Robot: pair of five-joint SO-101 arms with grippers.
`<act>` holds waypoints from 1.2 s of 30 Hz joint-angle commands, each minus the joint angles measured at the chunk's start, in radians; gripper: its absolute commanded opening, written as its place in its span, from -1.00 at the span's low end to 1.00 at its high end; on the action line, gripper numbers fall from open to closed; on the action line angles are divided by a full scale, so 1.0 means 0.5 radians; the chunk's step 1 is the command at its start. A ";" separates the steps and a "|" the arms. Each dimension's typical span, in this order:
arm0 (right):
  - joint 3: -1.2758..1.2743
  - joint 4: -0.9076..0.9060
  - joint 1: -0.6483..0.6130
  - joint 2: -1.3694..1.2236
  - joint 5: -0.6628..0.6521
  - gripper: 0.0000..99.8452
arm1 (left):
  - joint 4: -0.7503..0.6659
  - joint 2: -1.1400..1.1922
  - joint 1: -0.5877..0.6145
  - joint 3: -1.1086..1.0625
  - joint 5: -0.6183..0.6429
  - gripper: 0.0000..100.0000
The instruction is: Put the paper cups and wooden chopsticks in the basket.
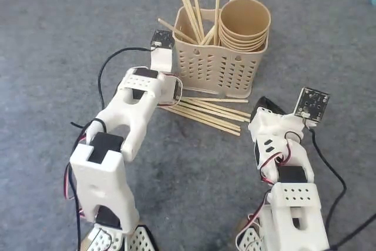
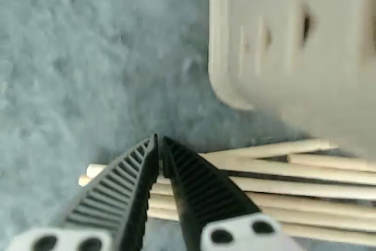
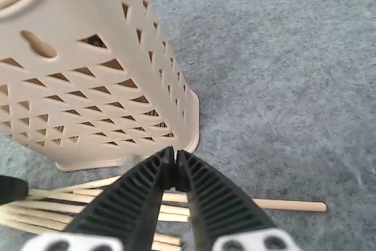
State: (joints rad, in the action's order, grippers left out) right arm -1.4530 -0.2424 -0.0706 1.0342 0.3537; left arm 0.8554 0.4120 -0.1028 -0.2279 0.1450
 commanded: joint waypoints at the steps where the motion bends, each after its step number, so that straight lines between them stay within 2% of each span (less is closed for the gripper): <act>1: 0.006 0.035 0.026 0.023 -0.052 -0.98 | 0.120 -0.021 -0.031 0.057 -0.028 -0.97; 7: 0.006 0.035 0.026 0.023 -0.052 -0.98 | 0.230 -0.046 -0.055 -0.038 -0.028 -0.97; 14: 0.006 0.035 0.026 0.023 -0.052 -0.98 | 0.589 -0.058 -0.129 -0.069 -0.028 -0.97; 17: 0.006 0.035 0.026 0.023 -0.052 -0.98 | 0.586 -0.157 -0.157 -0.189 -0.025 -0.97; 24: 0.006 0.035 0.026 0.023 -0.052 -0.98 | 0.454 -0.749 -0.292 -0.766 -0.018 -0.97; 29: 0.006 0.035 0.026 0.023 -0.052 -0.98 | 0.445 -1.243 -0.282 -1.030 -0.021 -0.97; 36: 0.006 0.035 0.029 0.023 -0.052 -0.98 | 0.433 -1.645 -0.049 -1.103 -0.025 -0.97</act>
State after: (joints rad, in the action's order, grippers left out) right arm -1.4530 -0.2424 -0.0706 1.0342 0.3537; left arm 1.0948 -0.3153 -0.1795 -0.7879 0.1435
